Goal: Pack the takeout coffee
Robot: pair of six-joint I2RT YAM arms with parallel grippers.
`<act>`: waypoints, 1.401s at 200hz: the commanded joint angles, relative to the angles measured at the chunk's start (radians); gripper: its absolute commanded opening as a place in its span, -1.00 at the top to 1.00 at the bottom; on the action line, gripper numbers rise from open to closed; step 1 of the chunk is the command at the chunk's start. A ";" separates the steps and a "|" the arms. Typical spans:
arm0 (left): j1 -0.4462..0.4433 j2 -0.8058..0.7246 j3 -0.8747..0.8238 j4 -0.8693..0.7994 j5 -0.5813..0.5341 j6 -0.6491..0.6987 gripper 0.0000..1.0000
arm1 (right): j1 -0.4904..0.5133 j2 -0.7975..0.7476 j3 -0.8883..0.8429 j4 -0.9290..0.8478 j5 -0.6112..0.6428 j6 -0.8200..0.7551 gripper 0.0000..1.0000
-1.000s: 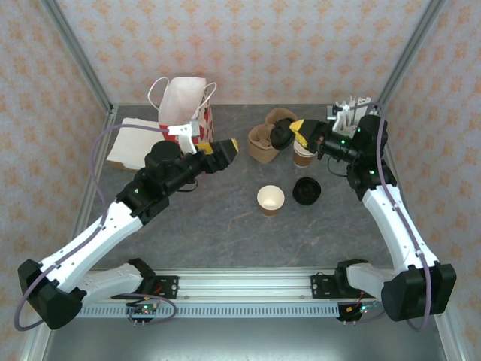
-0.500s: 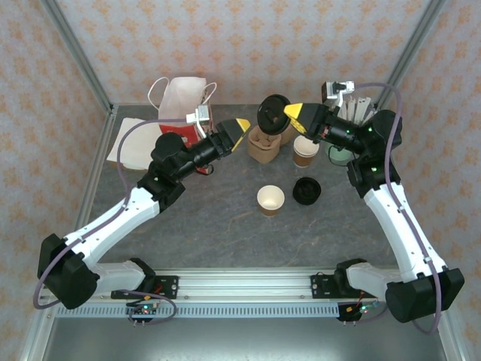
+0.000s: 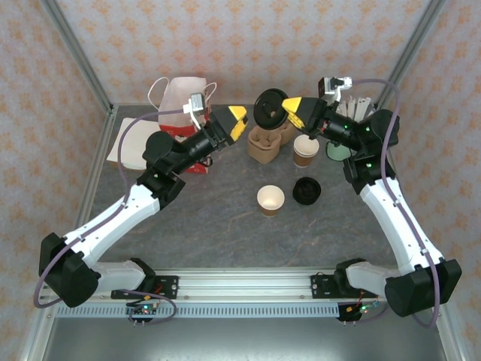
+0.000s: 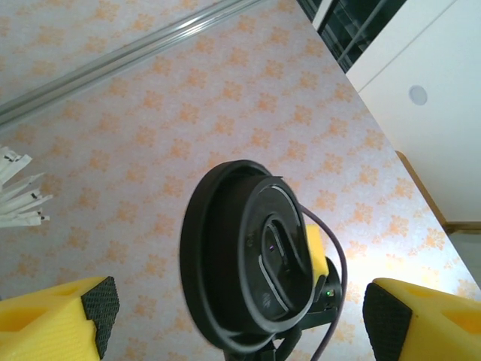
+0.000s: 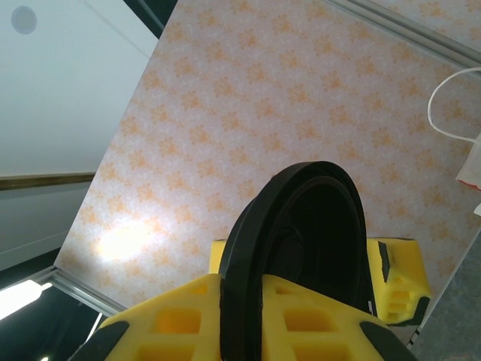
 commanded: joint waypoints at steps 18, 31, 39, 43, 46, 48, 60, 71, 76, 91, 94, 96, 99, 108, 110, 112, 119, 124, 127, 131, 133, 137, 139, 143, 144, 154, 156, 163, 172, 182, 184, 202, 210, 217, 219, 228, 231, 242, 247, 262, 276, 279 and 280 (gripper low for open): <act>0.006 0.025 0.068 0.018 0.039 0.010 -0.76 | 0.029 -0.013 0.041 0.018 0.005 -0.022 0.69; 0.005 0.029 0.078 -0.005 0.041 0.020 -0.76 | 0.034 -0.014 0.044 0.026 0.005 -0.019 0.69; 0.003 0.031 0.083 -0.018 0.043 0.027 -0.76 | 0.034 -0.013 0.045 0.032 0.007 -0.015 0.69; 0.004 0.033 0.085 -0.024 0.041 0.029 -0.76 | 0.035 -0.014 0.046 0.032 0.007 -0.014 0.69; 0.003 0.033 0.084 -0.026 0.041 0.031 -0.77 | 0.035 -0.014 0.047 0.033 0.007 -0.011 0.69; 0.003 0.034 0.084 -0.026 0.041 0.030 -0.77 | 0.036 -0.013 0.046 0.034 0.007 -0.009 0.69; 0.003 0.043 0.091 -0.019 0.048 0.024 -0.79 | 0.038 -0.013 0.047 0.046 0.007 0.002 0.69; 0.001 0.054 0.102 -0.004 0.058 0.017 -0.79 | 0.042 -0.014 0.043 0.057 0.009 0.010 0.69; -0.002 0.059 0.109 0.000 0.063 0.016 -0.79 | 0.044 -0.012 0.042 0.061 0.011 0.014 0.69; -0.007 0.074 0.122 0.011 0.073 0.012 -0.75 | 0.053 -0.011 0.039 0.072 0.017 0.020 0.69; -0.008 0.075 0.125 0.014 0.077 0.011 -0.74 | 0.054 -0.009 0.038 0.072 0.017 0.021 0.69; -0.009 0.077 0.127 0.015 0.078 0.011 -0.73 | 0.056 -0.009 0.038 0.072 0.017 0.021 0.69; -0.011 0.079 0.130 0.015 0.080 0.010 -0.72 | 0.059 -0.008 0.039 0.071 0.017 0.021 0.69; -0.011 0.083 0.137 0.013 0.086 0.009 -0.66 | 0.064 -0.005 0.038 0.075 0.020 0.021 0.69; -0.012 0.085 0.138 0.014 0.087 0.010 -0.65 | 0.066 -0.005 0.039 0.074 0.020 0.021 0.69; -0.013 0.084 0.139 0.014 0.088 0.010 -0.64 | 0.066 -0.005 0.039 0.073 0.020 0.021 0.69; -0.014 0.084 0.141 0.012 0.090 0.013 -0.59 | 0.066 -0.004 0.039 0.074 0.020 0.019 0.69; -0.014 0.084 0.142 0.005 0.088 0.015 -0.55 | 0.066 -0.002 0.038 0.074 0.022 0.021 0.69; -0.015 0.082 0.143 0.004 0.087 0.016 -0.53 | 0.066 -0.001 0.039 0.072 0.021 0.019 0.69; -0.014 0.082 0.142 0.002 0.086 0.020 -0.50 | 0.066 -0.002 0.039 0.069 0.022 0.016 0.69; -0.015 0.081 0.141 0.001 0.085 0.021 -0.48 | 0.065 -0.002 0.039 0.068 0.022 0.015 0.69; -0.016 0.080 0.139 -0.002 0.084 0.024 -0.45 | 0.065 -0.001 0.039 0.066 0.022 0.014 0.69; -0.016 0.077 0.139 -0.005 0.083 0.026 -0.44 | 0.066 -0.001 0.039 0.065 0.022 0.015 0.68; -0.017 0.076 0.136 -0.010 0.080 0.028 -0.40 | 0.066 -0.001 0.039 0.065 0.023 0.015 0.68; -0.015 0.075 0.137 -0.012 0.079 0.029 -0.39 | 0.066 -0.002 0.039 0.064 0.023 0.015 0.68; -0.016 0.068 0.129 -0.017 0.073 0.035 -0.31 | 0.066 -0.001 0.039 0.061 0.022 0.012 0.68; -0.015 0.067 0.128 -0.017 0.072 0.037 -0.29 | 0.065 -0.002 0.038 0.060 0.022 0.010 0.68; -0.016 0.064 0.124 -0.018 0.069 0.038 -0.23 | 0.066 -0.002 0.038 0.056 0.020 0.010 0.68; -0.016 0.061 0.118 -0.019 0.066 0.040 -0.16 | 0.065 -0.003 0.037 0.043 0.017 0.002 0.68; -0.016 0.056 0.113 -0.018 0.064 0.040 -0.07 | 0.066 -0.006 0.039 0.018 0.014 -0.017 0.68; -0.015 0.055 0.110 -0.019 0.063 0.041 -0.06 | 0.066 -0.005 0.039 0.011 0.013 -0.021 0.67; -0.016 0.050 0.107 -0.029 0.062 0.048 0.09 | 0.066 -0.013 0.032 -0.009 0.015 -0.039 0.66; -0.016 0.046 0.106 -0.036 0.064 0.054 0.15 | 0.065 -0.015 0.028 -0.017 0.016 -0.046 0.64; -0.016 0.043 0.106 -0.049 0.063 0.062 0.20 | 0.066 -0.016 0.025 -0.027 0.020 -0.052 0.63; -0.016 0.042 0.107 -0.052 0.065 0.066 0.22 | 0.066 -0.016 0.025 -0.031 0.020 -0.057 0.63; -0.016 0.035 0.108 -0.072 0.066 0.083 0.29 | 0.066 -0.018 0.025 -0.054 0.019 -0.073 0.60; -0.016 0.033 0.109 -0.079 0.065 0.089 0.31 | 0.065 -0.019 0.025 -0.061 0.021 -0.079 0.59; -0.016 0.026 0.108 -0.101 0.065 0.104 0.41 | 0.066 -0.023 0.026 -0.088 0.023 -0.097 0.55; -0.016 0.022 0.106 -0.105 0.065 0.110 0.45 | 0.066 -0.023 0.025 -0.100 0.026 -0.106 0.52; -0.016 0.013 0.100 -0.125 0.060 0.125 0.51 | 0.066 -0.025 0.029 -0.162 0.033 -0.150 0.45; -0.016 0.003 0.094 -0.155 0.051 0.144 0.56 | 0.065 -0.032 0.036 -0.227 0.039 -0.200 0.32; -0.016 0.000 0.093 -0.164 0.050 0.148 0.57 | 0.065 -0.035 0.041 -0.251 0.041 -0.215 0.30; -0.016 -0.001 0.092 -0.166 0.050 0.152 0.57 | 0.065 -0.035 0.042 -0.259 0.042 -0.219 0.27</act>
